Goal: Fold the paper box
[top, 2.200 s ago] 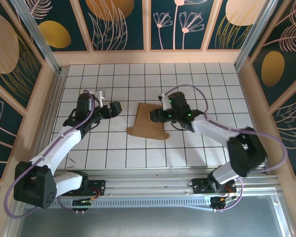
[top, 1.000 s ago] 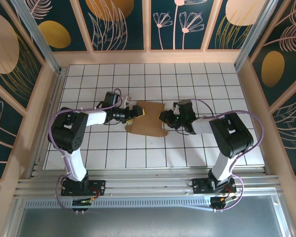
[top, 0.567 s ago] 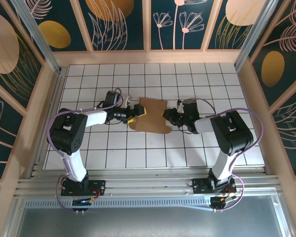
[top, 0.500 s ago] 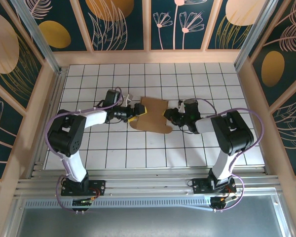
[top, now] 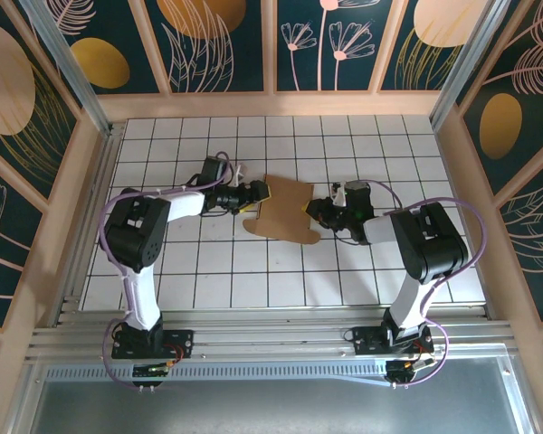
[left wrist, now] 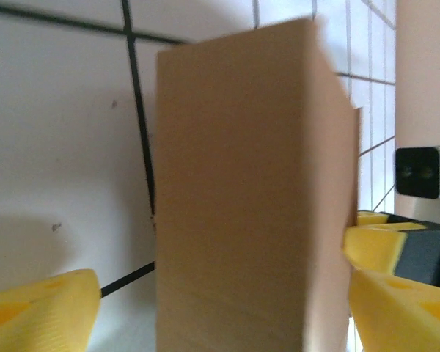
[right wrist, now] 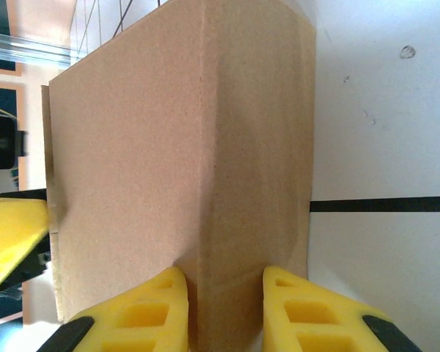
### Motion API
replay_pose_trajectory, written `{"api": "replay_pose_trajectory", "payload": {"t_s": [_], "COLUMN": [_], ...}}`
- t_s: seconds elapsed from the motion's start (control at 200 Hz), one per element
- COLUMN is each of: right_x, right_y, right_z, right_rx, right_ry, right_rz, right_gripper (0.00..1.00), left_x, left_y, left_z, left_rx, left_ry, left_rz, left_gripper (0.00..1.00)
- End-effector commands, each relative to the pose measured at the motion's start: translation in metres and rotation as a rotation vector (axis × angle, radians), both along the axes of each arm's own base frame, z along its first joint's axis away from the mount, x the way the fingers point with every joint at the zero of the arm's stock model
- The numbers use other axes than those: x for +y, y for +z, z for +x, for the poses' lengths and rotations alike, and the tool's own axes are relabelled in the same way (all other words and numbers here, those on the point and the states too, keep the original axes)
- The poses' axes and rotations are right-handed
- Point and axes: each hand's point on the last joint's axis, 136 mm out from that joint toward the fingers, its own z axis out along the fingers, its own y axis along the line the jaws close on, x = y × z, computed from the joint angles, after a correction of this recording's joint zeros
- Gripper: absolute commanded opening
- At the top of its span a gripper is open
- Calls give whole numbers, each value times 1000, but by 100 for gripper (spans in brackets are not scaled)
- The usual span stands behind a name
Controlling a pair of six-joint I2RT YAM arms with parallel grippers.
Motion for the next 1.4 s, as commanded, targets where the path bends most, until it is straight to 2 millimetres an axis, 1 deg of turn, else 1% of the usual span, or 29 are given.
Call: {"api": "replay_pose_trajectory", "payload": {"t_s": [0.0, 0.07, 0.17, 0.265, 0.305, 0.37, 0.42, 0.455, 0.521, 0.611, 0.671, 0.736, 0.791, 0.876, 0.901, 0.921, 0.941, 0.986, 1.001, 1.051, 1.101, 1.126, 1.166, 1.256, 1.391], "right_x": [-38, -38, -35, -33, -31, -29, -28, -29, -32, -43, -52, -55, -48, -24, -17, -15, -8, 2, 1, 11, 15, 17, 16, 13, 15], "right_y": [-74, -73, -72, -68, -63, -52, -41, -34, -16, 17, 46, 81, 109, 142, 147, 150, 154, 154, 155, 149, 145, 142, 140, 130, 128], "right_z": [-44, -43, -43, -42, -40, -36, -33, -30, -25, -17, -12, -12, -19, -44, -53, -59, -67, -84, -86, -103, -112, -114, -114, -102, -83], "right_rx": [256, 254, 253, 238, 221, 187, 156, 134, 79, -31, -141, -307, -474, -774, -862, -924, -1000, -1148, -1195, -1334, -1440, -1482, -1528, -1558, -1616], "right_ry": [-65, -65, -61, -54, -50, -46, -46, -47, -52, -77, -102, -85, -28, 106, 142, 157, 190, 266, 276, 361, 405, 425, 434, 458, 459], "right_rz": [-178, -177, -164, -150, -142, -129, -127, -133, -152, -212, -266, -341, -427, -564, -606, -640, -679, -760, -799, -890, -983, -1023, -1088, -1239, -1427], "right_gripper": [24, 24, 25, 27, 29, 31, 35, 40, 47, 54, 59, 64, 68, 71, 72, 76, 79, 84, 86, 93, 99, 99, 99, 99, 99], "left_x": [-28, -40, -43, -44, -45, -42, -39, -37, -36, -35, -34, -33, -32, -33, -33, -33, -33, -33, -33, -33, -33, -32, -31, -28, -24], "left_y": [13, 23, 30, 43, 47, 47, 42, 42, 48, 55, 59, 63, 66, 72, 72, 73, 74, 76, 75, 78, 79, 80, 82, 86, 87], "left_z": [-11, -17, -17, -16, -16, -12, -10, -9, -7, -6, -4, -2, -2, -3, -4, -4, -4, -4, -5, -6, -7, -8, -9, -11, -15], "left_rx": [19, 37, 40, 28, 26, 33, 35, 31, 29, 44, 53, 62, 76, 87, 95, 98, 103, 115, 123, 140, 161, 172, 188, 221, 283], "left_ry": [-94, -129, -125, -120, -117, -94, -80, -74, -60, -33, -11, 13, 27, 30, 33, 34, 37, 42, 44, 50, 65, 74, 90, 131, 188], "left_rz": [-121, -221, -262, -289, -295, -262, -210, -185, -177, -187, -188, -192, -198, -213, -216, -218, -218, -225, -227, -239, -249, -255, -263, -274, -289], "left_gripper": [83, 81, 72, 58, 53, 42, 38, 36, 35, 35, 36, 37, 37, 37, 37, 37, 37, 36, 36, 36, 37, 38, 38, 38, 38]}}
